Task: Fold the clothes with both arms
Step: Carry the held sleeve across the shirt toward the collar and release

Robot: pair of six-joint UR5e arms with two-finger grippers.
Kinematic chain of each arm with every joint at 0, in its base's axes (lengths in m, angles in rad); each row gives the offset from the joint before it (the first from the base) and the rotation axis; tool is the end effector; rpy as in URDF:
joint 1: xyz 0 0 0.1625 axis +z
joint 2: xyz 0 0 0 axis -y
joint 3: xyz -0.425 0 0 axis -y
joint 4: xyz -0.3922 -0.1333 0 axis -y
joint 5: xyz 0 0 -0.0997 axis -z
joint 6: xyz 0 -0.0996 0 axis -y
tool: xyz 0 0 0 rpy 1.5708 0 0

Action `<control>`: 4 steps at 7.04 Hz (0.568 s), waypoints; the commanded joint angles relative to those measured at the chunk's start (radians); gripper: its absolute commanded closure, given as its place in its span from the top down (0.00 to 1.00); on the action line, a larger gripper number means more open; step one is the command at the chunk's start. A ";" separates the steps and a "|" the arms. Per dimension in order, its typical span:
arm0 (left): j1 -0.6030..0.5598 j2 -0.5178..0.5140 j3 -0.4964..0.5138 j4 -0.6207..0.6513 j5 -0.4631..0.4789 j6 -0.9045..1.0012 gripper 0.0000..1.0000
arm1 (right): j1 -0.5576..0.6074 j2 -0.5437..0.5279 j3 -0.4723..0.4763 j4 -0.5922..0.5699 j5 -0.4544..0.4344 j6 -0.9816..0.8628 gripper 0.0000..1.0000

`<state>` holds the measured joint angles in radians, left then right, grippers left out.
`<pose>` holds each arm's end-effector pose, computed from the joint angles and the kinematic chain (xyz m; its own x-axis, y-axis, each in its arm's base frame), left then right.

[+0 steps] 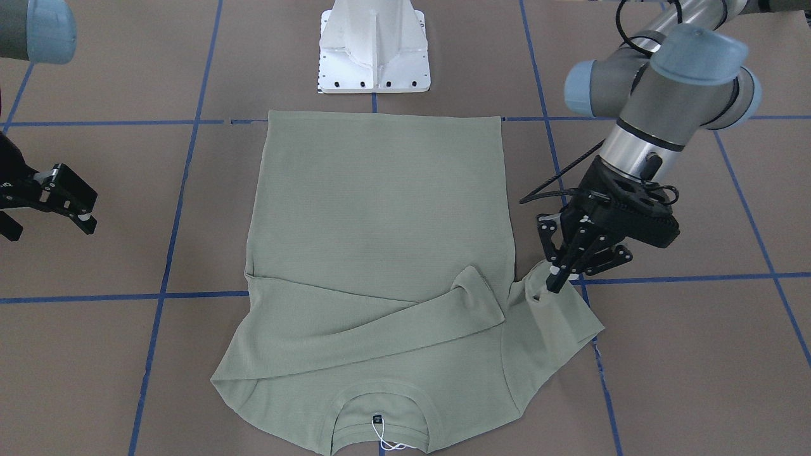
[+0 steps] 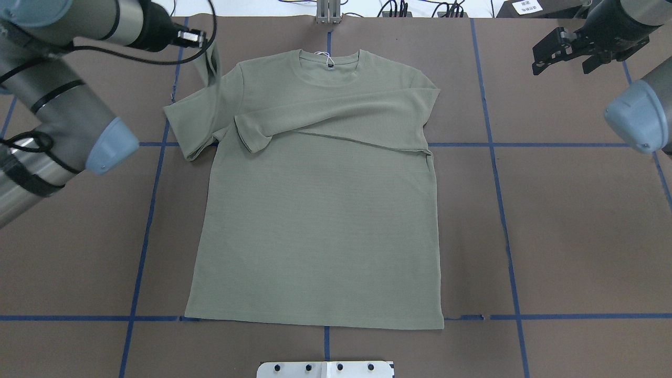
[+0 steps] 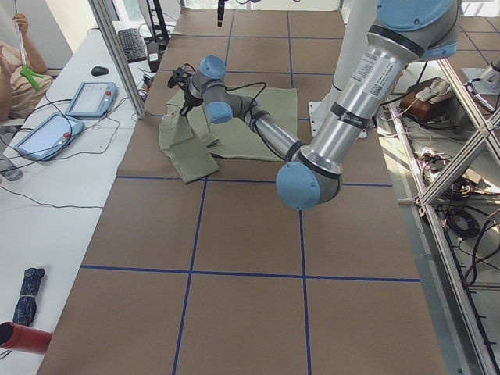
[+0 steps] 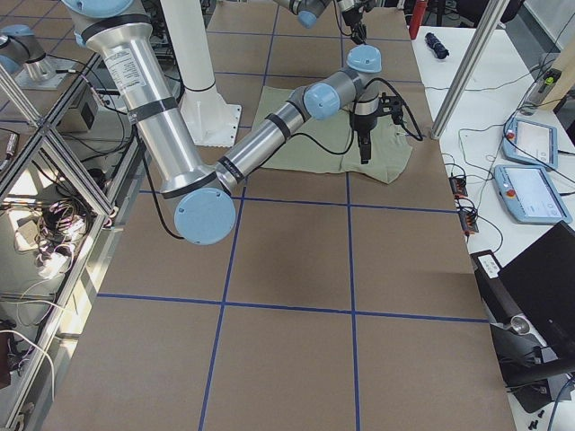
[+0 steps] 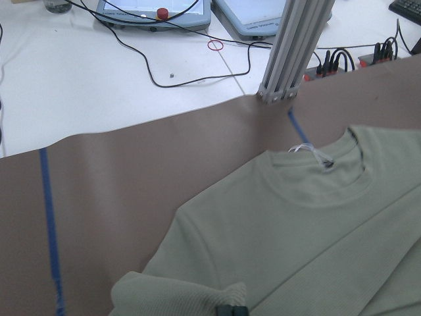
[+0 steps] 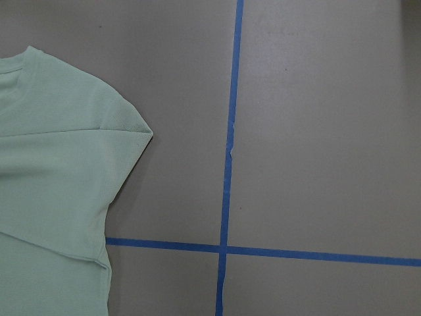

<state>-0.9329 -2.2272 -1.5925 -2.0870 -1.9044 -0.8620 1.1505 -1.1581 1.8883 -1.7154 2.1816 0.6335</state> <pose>0.3294 -0.6134 0.1950 0.5423 0.3013 -0.7843 0.2961 0.8051 0.5139 -0.1715 -0.5705 0.3031 0.6998 -0.0522 0.7124 -0.0921 0.9824 0.1625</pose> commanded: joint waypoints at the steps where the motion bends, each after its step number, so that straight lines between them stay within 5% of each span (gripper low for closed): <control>1: 0.125 -0.251 0.115 0.024 0.095 -0.165 0.00 | 0.000 -0.002 0.000 0.000 -0.002 0.000 1.00; 2: 0.214 -0.282 0.126 0.004 0.179 -0.152 0.00 | 0.000 -0.002 0.000 0.000 -0.003 0.000 1.00; 4: 0.368 -0.276 0.228 -0.257 0.284 -0.050 0.00 | 0.000 -0.003 0.002 0.000 -0.005 0.003 1.00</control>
<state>-0.6571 -2.4995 -1.4308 -2.2019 -1.6863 -0.9583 1.1505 -1.1601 1.8886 -1.7150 2.1774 0.6349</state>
